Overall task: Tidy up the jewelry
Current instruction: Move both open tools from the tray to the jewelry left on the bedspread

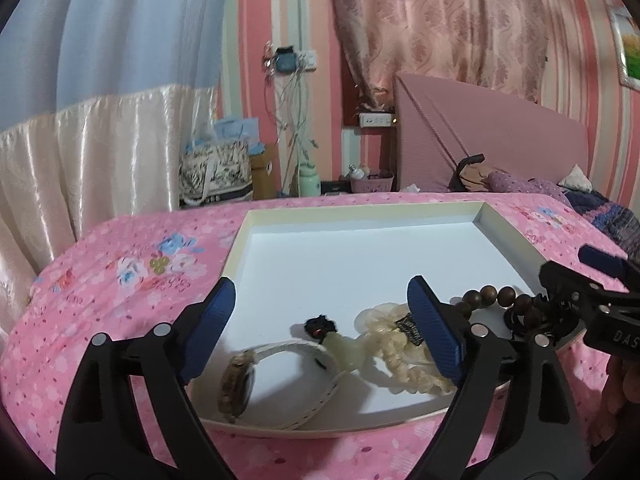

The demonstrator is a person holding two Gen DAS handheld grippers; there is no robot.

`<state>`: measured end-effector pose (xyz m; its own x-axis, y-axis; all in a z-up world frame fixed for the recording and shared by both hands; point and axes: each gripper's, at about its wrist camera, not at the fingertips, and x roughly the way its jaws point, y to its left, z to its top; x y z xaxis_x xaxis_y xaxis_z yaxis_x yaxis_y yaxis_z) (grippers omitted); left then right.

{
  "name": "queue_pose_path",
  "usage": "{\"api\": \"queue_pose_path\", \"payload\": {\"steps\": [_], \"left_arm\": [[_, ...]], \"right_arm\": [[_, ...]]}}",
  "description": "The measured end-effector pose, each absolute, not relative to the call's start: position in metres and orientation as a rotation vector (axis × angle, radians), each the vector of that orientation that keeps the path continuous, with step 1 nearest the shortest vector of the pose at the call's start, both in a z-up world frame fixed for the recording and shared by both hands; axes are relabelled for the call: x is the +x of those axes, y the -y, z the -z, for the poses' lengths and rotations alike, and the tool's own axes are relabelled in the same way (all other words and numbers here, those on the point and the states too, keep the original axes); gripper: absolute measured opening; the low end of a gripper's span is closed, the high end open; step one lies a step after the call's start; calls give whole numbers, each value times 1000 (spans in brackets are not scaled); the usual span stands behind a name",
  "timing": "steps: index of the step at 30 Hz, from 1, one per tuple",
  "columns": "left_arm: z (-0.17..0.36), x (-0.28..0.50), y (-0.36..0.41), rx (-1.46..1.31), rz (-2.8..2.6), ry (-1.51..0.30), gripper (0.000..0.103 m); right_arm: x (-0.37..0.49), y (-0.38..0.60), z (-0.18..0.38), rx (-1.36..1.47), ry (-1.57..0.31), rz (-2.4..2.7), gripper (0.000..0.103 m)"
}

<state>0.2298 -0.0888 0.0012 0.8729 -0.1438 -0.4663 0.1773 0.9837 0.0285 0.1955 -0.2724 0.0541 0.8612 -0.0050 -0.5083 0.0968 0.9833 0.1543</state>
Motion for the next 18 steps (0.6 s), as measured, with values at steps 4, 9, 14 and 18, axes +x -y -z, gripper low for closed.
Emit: {"api": "queue_pose_path", "payload": {"steps": [4, 9, 14, 18], "left_arm": [[-28, 226, 69, 24, 168, -469, 91], [-67, 210, 34, 44, 139, -430, 94], [-63, 183, -19, 65, 74, -471, 94], [-36, 161, -50, 84, 56, -544, 94]], "right_arm": [[193, 281, -63, 220, -523, 44, 91], [179, 293, -78, 242, -509, 20, 91], [160, 305, -88, 263, -498, 9, 91], [145, 310, -90, 250, -533, 33, 91]]}}
